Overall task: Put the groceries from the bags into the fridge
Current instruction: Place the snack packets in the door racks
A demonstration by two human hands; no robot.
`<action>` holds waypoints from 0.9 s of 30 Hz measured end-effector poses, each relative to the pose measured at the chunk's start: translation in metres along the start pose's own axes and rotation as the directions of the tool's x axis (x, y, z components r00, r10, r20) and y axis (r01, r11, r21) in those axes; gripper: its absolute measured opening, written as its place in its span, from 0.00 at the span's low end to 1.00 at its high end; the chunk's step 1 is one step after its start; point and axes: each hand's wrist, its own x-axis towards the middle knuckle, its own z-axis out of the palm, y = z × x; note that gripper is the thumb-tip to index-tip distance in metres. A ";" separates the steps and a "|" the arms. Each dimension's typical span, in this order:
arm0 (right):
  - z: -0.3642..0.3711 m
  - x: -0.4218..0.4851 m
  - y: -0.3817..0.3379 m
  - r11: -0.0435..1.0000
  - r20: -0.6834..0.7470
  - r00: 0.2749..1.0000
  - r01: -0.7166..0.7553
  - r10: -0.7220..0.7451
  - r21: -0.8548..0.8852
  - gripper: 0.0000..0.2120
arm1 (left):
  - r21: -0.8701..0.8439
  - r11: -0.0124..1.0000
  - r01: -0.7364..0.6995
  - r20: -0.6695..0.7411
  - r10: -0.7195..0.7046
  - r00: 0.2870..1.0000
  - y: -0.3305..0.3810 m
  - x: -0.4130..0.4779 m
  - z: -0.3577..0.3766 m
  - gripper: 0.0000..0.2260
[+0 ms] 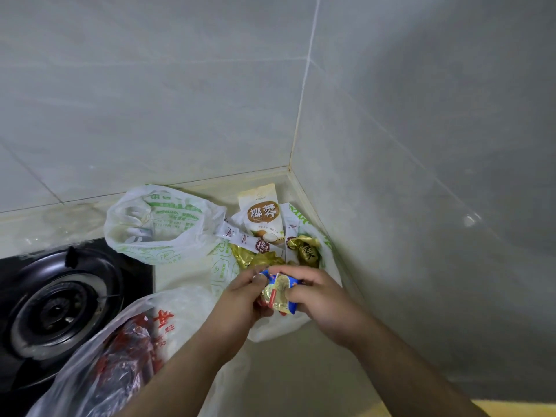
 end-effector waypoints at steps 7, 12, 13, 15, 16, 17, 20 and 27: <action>0.011 -0.047 0.002 0.979 -0.180 0.984 0.044 -0.007 0.201 0.21 | 0.005 0.998 -0.068 0.027 0.068 0.997 0.004 -0.032 -0.004 0.11; 0.036 -0.094 0.003 0.965 -0.271 0.962 0.045 0.027 0.257 0.16 | 0.111 0.988 -0.110 0.102 0.099 0.990 0.005 -0.065 -0.006 0.12; 0.041 -0.104 0.003 0.961 -0.285 0.958 0.056 0.024 0.269 0.16 | 0.135 0.983 -0.122 0.129 0.105 0.986 0.006 -0.073 -0.005 0.12; 0.051 -0.126 0.005 0.949 -0.315 0.949 0.086 0.015 0.304 0.17 | 0.160 0.978 -0.133 0.176 0.104 0.979 0.005 -0.089 -0.004 0.13; 0.056 -0.136 0.007 0.937 -0.328 0.944 0.104 0.013 0.334 0.17 | 0.155 0.980 -0.126 0.192 0.095 0.977 0.004 -0.096 -0.004 0.13; 0.062 -0.146 0.010 0.919 -0.345 0.939 0.124 0.014 0.374 0.17 | 0.143 0.984 -0.109 0.203 0.079 0.976 0.003 -0.102 -0.003 0.13; 0.077 -0.176 0.018 0.863 -0.424 0.905 0.191 0.029 0.467 0.17 | 0.100 0.994 -0.039 0.225 0.016 0.974 -0.004 -0.120 0.004 0.12; 0.086 -0.266 0.042 0.740 -0.722 0.690 0.460 0.050 0.491 0.13 | 0.179 0.983 -0.036 0.438 -0.047 0.898 -0.027 -0.168 0.048 0.11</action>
